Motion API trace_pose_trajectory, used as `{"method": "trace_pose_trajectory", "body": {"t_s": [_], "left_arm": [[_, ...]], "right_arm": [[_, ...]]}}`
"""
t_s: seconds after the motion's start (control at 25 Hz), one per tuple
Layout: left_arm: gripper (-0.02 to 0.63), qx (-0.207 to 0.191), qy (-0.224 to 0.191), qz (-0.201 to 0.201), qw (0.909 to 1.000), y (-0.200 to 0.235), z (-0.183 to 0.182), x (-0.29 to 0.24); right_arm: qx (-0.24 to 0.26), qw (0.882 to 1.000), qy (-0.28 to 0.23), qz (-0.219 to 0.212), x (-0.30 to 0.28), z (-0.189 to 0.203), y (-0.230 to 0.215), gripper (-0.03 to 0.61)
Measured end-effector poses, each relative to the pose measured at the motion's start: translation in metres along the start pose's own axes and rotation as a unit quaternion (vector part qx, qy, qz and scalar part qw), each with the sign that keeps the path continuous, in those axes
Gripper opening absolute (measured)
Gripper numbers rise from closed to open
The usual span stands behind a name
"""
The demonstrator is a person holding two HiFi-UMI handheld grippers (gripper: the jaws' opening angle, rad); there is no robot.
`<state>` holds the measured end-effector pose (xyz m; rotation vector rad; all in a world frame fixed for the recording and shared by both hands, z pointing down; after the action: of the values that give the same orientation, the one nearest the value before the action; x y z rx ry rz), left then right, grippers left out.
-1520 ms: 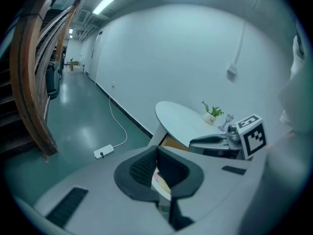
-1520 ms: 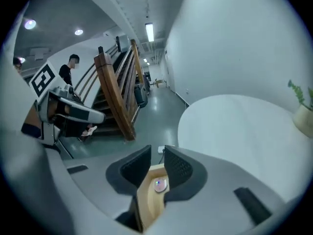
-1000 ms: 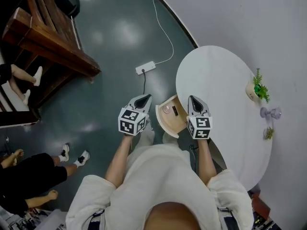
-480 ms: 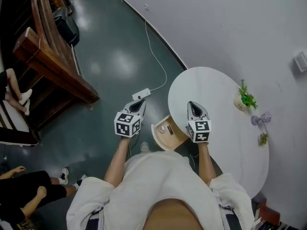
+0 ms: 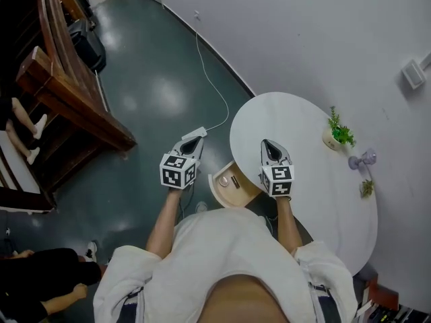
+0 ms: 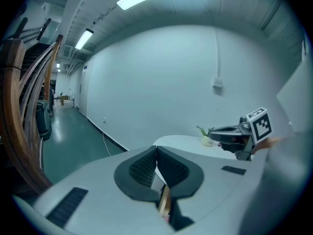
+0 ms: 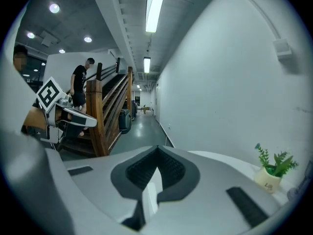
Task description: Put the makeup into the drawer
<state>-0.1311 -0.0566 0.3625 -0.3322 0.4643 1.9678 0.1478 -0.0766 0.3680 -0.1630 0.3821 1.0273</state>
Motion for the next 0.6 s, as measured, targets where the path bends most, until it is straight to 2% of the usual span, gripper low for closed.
{"method": "trace_pose_trajectory", "body": {"t_s": [0.6], "left_arm": [[0.011,-0.004,-0.002,-0.001,1.0,-0.0047,-0.0011,0.0006]], "right_arm": [[-0.006,1.0,0.002,-0.007,0.0004,0.0075,0.0019,-0.003]]}}
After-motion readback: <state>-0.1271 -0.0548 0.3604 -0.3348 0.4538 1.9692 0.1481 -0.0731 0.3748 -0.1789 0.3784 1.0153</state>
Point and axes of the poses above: the fingertips, and each gripper's own axes: x backward along the fingers, y to its left, z out of its underside, the point moved 8 cm from there along x, backward along the fingers, and after that the axes turned 1 degree about -z, right-handed, at the moved point
